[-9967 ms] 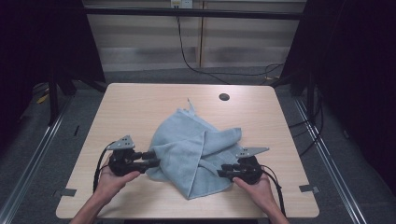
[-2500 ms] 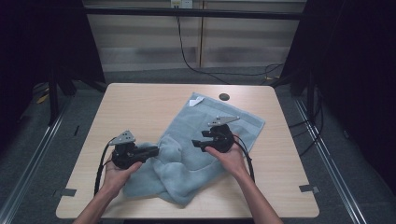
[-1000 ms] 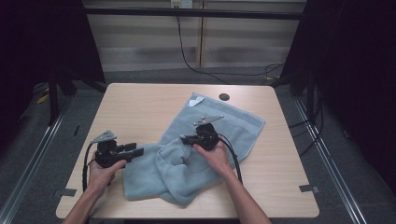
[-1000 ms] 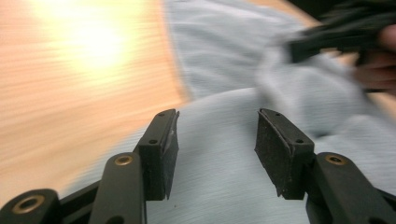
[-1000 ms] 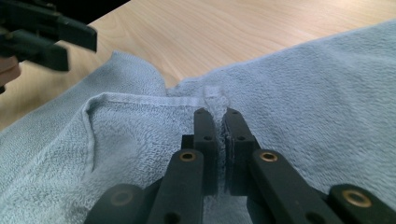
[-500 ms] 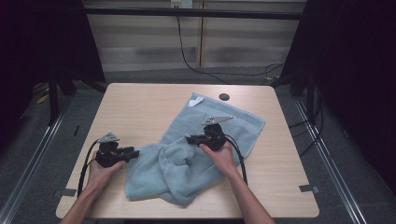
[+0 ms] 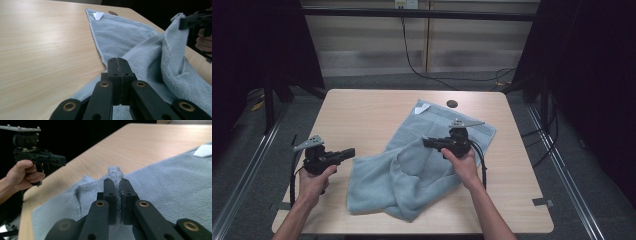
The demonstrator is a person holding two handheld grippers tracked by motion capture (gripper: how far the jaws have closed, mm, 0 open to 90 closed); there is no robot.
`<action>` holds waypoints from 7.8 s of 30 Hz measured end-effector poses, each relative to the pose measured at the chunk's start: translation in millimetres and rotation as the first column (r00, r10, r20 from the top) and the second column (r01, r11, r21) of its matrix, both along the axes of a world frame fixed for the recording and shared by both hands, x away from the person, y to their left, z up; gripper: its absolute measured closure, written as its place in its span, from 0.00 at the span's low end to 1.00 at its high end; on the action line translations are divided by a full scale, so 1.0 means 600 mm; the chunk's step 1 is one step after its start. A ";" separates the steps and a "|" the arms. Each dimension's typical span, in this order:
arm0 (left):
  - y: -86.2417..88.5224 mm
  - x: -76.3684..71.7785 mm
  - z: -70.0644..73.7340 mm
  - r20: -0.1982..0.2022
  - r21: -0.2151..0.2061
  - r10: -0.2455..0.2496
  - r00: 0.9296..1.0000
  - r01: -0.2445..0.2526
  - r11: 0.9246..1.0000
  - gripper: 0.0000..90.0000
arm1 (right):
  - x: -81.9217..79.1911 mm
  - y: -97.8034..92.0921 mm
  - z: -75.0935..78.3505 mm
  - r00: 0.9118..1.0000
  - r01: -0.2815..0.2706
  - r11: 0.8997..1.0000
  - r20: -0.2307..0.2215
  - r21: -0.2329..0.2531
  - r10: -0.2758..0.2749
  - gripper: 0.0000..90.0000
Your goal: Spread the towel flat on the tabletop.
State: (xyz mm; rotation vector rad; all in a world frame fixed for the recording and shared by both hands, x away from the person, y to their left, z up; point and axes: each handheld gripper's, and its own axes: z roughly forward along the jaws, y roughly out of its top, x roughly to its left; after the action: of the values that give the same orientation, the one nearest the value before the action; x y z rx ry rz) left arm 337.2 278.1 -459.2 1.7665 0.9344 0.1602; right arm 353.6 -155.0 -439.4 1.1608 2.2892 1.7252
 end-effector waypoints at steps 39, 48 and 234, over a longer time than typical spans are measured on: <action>-0.072 -0.035 0.100 0.185 -0.033 -0.107 0.977 0.115 0.993 0.96 | -0.070 -0.126 0.072 0.990 0.097 0.995 0.100 0.020 -0.099 0.95; -0.082 -0.062 0.199 0.317 -0.110 -0.128 0.940 0.170 0.979 0.96 | -0.097 -0.155 0.201 0.955 0.106 0.991 0.268 0.085 -0.125 0.95; -0.109 -0.117 -0.066 -0.124 0.304 -0.239 0.963 0.266 0.915 0.63 | -0.192 -0.068 -0.103 0.997 -0.040 0.936 -0.080 -0.349 0.012 0.57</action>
State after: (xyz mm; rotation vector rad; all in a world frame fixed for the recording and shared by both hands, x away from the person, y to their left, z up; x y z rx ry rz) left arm 266.8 212.6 -498.8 2.1923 0.7591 0.0718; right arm 238.4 -195.7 -501.4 1.1415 2.5276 1.2230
